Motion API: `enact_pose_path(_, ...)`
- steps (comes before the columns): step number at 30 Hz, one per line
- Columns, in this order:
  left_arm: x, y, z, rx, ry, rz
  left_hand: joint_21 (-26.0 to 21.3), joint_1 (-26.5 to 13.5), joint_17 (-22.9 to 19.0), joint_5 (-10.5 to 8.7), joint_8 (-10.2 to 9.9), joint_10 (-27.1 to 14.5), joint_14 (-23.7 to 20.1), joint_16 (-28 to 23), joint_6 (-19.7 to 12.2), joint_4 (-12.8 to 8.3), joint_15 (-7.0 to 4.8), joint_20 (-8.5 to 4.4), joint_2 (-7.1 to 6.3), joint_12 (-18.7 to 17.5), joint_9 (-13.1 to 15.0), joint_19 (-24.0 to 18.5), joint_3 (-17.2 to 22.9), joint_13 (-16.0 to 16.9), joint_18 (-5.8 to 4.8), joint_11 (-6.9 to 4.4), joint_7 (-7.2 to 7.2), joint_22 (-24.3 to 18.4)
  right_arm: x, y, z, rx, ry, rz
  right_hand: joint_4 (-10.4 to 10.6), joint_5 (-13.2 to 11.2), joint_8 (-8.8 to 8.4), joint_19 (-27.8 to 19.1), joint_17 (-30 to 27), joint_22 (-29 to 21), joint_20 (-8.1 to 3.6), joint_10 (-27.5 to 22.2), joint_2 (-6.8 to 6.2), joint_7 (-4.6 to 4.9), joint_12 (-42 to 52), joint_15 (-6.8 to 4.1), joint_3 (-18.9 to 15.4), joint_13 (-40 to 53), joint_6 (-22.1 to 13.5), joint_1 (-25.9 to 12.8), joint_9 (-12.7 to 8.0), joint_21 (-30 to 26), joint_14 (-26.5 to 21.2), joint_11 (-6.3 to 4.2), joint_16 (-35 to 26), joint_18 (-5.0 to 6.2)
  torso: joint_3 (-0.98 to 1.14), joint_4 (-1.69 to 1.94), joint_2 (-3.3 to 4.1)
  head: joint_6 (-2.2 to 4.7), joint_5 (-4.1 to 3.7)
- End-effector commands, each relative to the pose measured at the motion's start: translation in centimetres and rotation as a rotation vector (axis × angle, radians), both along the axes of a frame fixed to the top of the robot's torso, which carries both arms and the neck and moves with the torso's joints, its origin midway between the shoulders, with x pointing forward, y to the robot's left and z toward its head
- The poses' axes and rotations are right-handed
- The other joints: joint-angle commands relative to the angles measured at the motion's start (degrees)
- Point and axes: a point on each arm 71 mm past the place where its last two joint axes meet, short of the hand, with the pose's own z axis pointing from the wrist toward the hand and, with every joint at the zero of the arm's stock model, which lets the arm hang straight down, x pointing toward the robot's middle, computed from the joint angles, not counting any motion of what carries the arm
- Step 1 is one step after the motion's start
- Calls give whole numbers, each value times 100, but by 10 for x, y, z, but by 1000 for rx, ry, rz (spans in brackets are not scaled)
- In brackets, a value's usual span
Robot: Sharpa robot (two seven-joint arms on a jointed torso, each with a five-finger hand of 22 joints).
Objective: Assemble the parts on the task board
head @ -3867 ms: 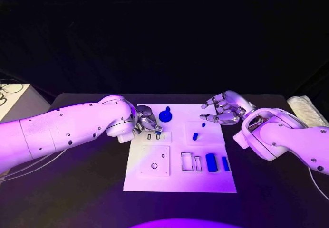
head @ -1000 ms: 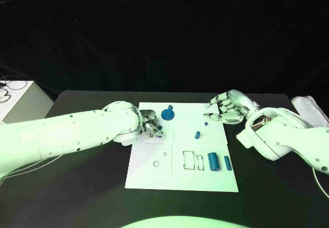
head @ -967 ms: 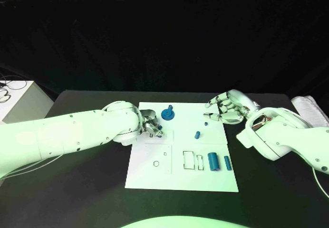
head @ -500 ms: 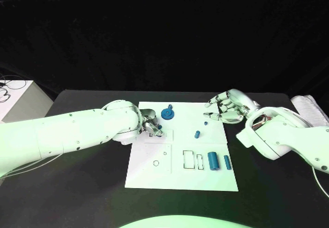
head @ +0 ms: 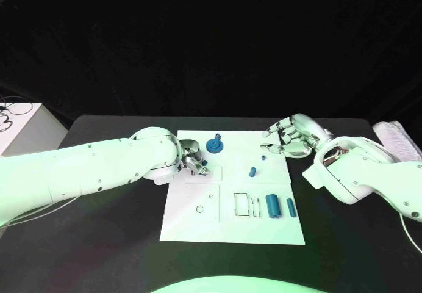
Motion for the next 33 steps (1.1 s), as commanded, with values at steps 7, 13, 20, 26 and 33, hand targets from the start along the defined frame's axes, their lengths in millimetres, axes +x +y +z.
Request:
enact_pose_path(7,-4,-1,-8,16,60,-14,16,-91,1510,-54,28,27,607,19,106,-1134,-21,13,119,-12,7,31,1123,13,-72,-3,-82,25,-1,1,0,-4,2,17,27,12,22,600,1473,1506,26,37,-12,15,-17,-4,2,1015,-35,-50,6,12,598,-6,10,-83,-2,0,2,-22,-6)
enact_pose_path(13,-4,-1,-8,14,60,-10,8,-184,1510,-71,35,48,607,19,121,-1035,-28,19,175,-1,12,32,990,29,-73,-16,-100,25,-1,1,0,-4,3,17,27,12,22,600,1473,1506,26,37,-12,15,-17,-4,2,1015,-35,-50,6,12,598,-6,10,-83,0,3,0,-35,-5)
enact_pose_path(20,-2,0,-8,16,60,-7,-2,-285,1510,-94,35,59,607,19,135,-914,-37,24,216,7,12,38,795,46,-75,-28,-119,30,-1,1,0,-4,3,17,27,12,22,600,1473,1506,26,37,-12,15,-17,-4,2,1015,-35,-50,6,12,598,-6,10,-83,-1,0,1,-54,-5)
enact_pose_path(26,-2,0,-9,18,62,-8,-9,-349,1510,-103,30,58,607,19,146,-827,-42,28,228,8,8,40,653,50,-75,-34,-129,30,-1,1,0,-4,3,17,27,12,22,600,1473,1506,26,37,-12,15,-17,-4,2,1015,-35,-50,6,12,598,-6,10,-83,1,0,0,-59,-10)
enact_pose_path(33,-1,-1,-9,21,66,-10,-21,-407,1510,-118,23,56,607,19,169,-717,-49,32,250,13,0,42,431,59,-75,-42,-141,26,-1,1,0,-4,4,18,27,12,22,600,1473,1506,26,37,-12,15,-17,-4,2,1015,-35,-50,6,12,598,-6,10,-83,3,0,1,-78,-22)
